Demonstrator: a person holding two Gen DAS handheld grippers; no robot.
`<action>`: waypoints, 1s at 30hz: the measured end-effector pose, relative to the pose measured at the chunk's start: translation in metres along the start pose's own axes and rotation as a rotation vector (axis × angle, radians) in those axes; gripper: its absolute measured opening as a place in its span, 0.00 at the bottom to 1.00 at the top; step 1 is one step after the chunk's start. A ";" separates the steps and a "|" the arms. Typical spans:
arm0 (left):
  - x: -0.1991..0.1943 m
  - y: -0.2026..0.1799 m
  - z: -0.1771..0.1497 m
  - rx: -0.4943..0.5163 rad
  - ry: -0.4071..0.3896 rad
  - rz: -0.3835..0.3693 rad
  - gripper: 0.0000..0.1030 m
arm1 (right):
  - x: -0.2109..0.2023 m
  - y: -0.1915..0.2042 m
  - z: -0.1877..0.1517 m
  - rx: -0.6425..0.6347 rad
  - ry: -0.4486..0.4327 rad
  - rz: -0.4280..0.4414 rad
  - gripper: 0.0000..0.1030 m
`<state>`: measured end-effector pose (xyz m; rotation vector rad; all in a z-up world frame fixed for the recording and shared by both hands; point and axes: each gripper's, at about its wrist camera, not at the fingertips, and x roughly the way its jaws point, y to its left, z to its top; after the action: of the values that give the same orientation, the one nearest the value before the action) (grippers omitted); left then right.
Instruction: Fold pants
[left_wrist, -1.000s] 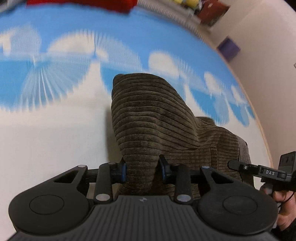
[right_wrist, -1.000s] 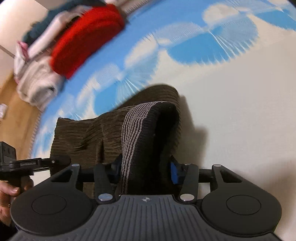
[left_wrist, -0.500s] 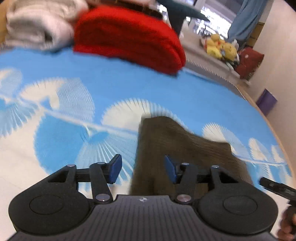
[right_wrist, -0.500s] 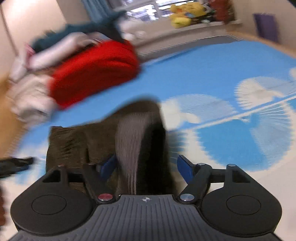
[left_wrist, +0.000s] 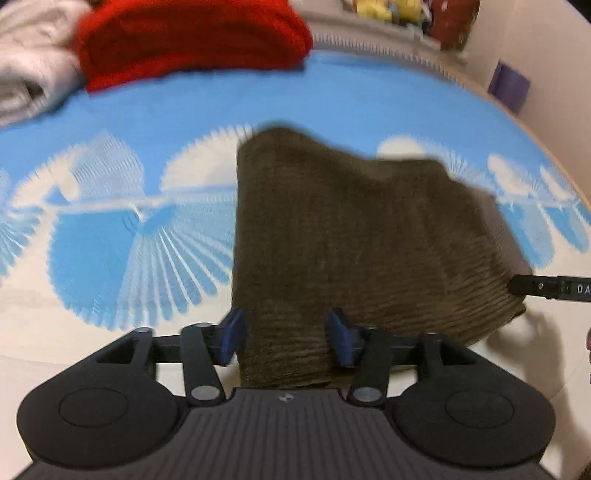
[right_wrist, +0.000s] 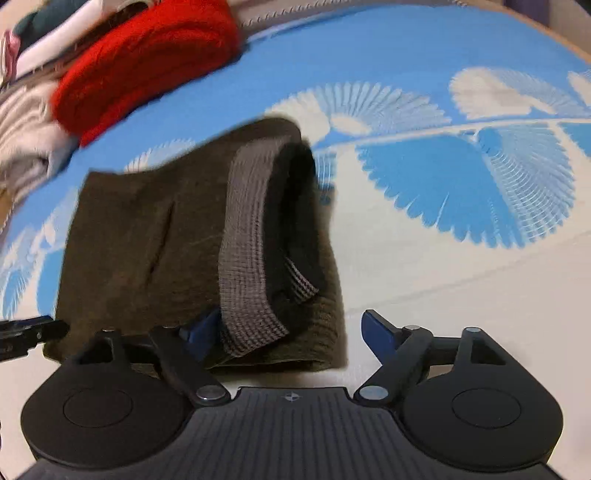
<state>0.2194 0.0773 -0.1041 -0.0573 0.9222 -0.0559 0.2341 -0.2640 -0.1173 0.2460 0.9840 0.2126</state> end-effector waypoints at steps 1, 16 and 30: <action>-0.011 -0.004 0.002 0.012 -0.034 0.023 0.77 | -0.011 0.008 -0.001 -0.033 -0.043 -0.023 0.75; -0.213 -0.052 -0.033 -0.101 -0.291 0.114 1.00 | -0.205 0.079 -0.066 -0.208 -0.479 -0.066 0.99; -0.180 -0.075 -0.076 0.000 -0.153 0.152 1.00 | -0.188 0.082 -0.089 -0.145 -0.308 -0.160 0.99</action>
<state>0.0479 0.0135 -0.0013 0.0081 0.7711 0.0885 0.0524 -0.2301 0.0095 0.0631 0.6750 0.0948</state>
